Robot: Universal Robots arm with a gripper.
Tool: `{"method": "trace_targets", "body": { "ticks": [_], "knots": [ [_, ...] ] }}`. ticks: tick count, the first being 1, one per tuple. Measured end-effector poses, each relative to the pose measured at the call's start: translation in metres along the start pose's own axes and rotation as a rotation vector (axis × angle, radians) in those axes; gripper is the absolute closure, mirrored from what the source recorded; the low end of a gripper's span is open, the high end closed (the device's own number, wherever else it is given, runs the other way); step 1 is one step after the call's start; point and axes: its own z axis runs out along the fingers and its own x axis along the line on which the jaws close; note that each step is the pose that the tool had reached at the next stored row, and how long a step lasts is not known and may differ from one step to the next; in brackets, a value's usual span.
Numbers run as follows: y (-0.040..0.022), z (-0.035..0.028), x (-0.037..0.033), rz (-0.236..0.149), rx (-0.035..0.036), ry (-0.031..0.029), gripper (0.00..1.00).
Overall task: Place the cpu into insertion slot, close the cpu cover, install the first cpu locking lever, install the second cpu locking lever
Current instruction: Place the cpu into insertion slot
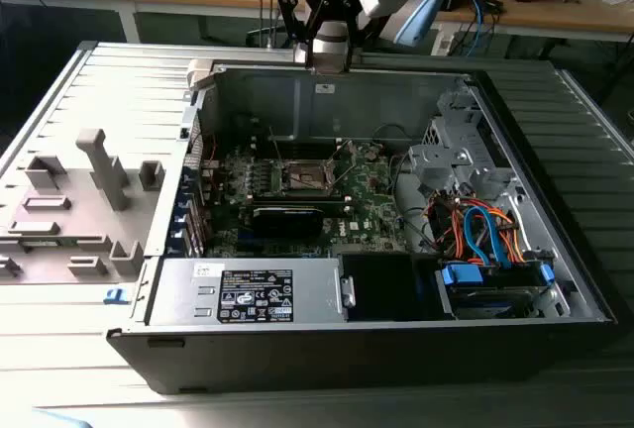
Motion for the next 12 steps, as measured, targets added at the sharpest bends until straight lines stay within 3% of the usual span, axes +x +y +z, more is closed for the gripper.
{"method": "trace_targets", "body": {
  "ticks": [12],
  "knots": [
    [-0.0015, 0.0031, 0.0042, 0.0, -0.0001, 0.0, 0.45]
  ]
}}
